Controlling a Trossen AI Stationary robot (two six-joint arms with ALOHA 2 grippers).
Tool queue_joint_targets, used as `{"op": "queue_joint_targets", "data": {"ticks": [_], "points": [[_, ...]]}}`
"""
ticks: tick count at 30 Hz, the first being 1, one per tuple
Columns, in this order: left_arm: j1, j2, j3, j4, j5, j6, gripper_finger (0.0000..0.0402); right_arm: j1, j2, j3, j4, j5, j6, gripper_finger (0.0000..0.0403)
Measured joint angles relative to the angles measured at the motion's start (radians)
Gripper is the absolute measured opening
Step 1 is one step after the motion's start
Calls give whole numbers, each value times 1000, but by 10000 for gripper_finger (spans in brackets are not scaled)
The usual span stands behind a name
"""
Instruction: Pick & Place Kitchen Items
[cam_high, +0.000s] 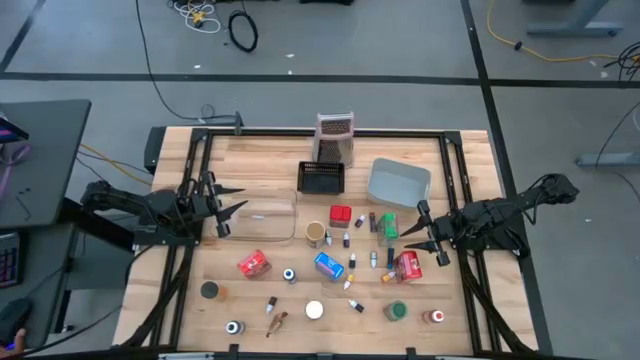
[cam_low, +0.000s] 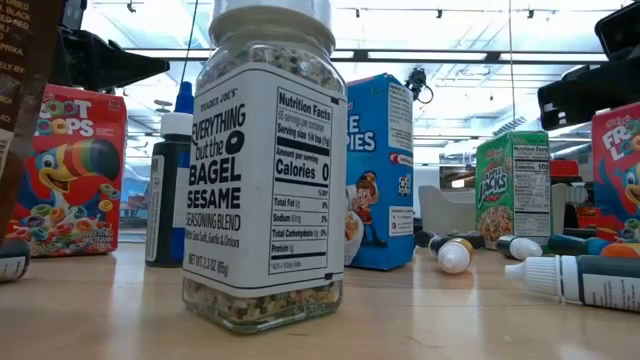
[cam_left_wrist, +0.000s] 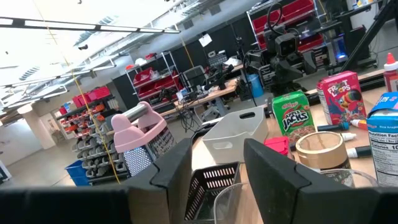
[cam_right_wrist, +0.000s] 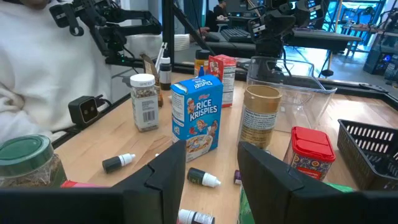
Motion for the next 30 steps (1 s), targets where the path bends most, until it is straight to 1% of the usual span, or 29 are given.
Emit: {"op": "queue_joint_targets", "data": {"ticks": [8,11,16,30], "points": [[4,3,0,7,0,0,155,0,0,0,0,0,0,155],[14,54,1,11,-2,0,155,0,0,0,0,0,0,155],[13,82,1,2,-1,0,155,0,0,0,0,0,0,155],[13,86,0,7,-1,0,155,0,0,0,0,0,0,155]]}}
